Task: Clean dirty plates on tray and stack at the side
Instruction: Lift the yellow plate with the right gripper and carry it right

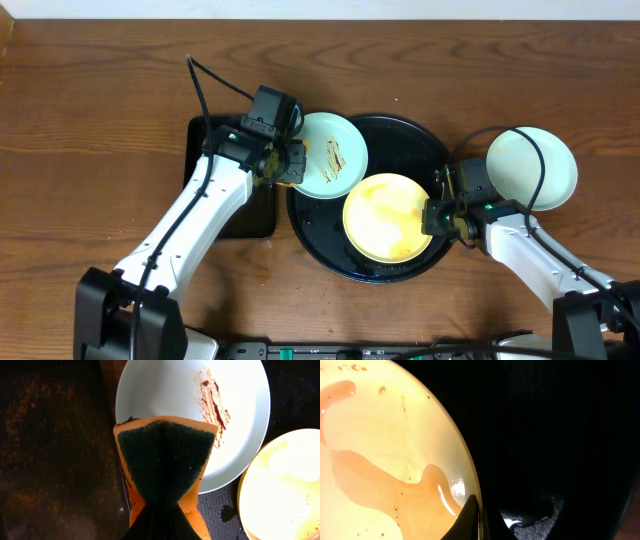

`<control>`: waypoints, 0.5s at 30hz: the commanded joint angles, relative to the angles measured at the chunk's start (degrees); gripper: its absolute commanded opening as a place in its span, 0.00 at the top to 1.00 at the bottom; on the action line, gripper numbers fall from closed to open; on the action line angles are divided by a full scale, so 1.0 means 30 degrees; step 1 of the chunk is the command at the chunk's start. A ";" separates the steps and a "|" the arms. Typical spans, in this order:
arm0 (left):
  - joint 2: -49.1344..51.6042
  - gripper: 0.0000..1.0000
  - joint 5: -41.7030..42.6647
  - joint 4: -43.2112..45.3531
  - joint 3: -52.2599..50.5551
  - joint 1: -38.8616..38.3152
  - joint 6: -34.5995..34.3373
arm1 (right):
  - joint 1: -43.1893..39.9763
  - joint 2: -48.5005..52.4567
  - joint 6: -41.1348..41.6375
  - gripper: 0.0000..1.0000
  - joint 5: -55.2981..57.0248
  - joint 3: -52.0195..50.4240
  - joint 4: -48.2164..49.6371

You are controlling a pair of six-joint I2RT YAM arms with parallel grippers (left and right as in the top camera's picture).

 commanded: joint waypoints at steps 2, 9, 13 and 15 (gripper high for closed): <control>-0.0051 0.92 -0.0160 -0.0007 0.0102 0.0029 0.0109 | -0.0117 -0.0219 0.0066 0.99 0.1005 0.0102 0.0160; -0.0051 0.92 -0.0160 0.0000 0.0102 0.0022 0.0109 | -0.0175 -0.2470 -0.1464 0.99 0.3286 0.1384 -0.0860; -0.0051 0.92 -0.0160 0.0007 0.0102 0.0029 0.0044 | -0.0175 -0.3810 -0.2747 0.99 0.4233 0.2178 -0.1705; -0.0051 0.92 -0.0160 0.0007 0.0102 0.0029 0.0044 | -0.0175 -0.4197 -0.3177 0.99 0.5078 0.2535 -0.2047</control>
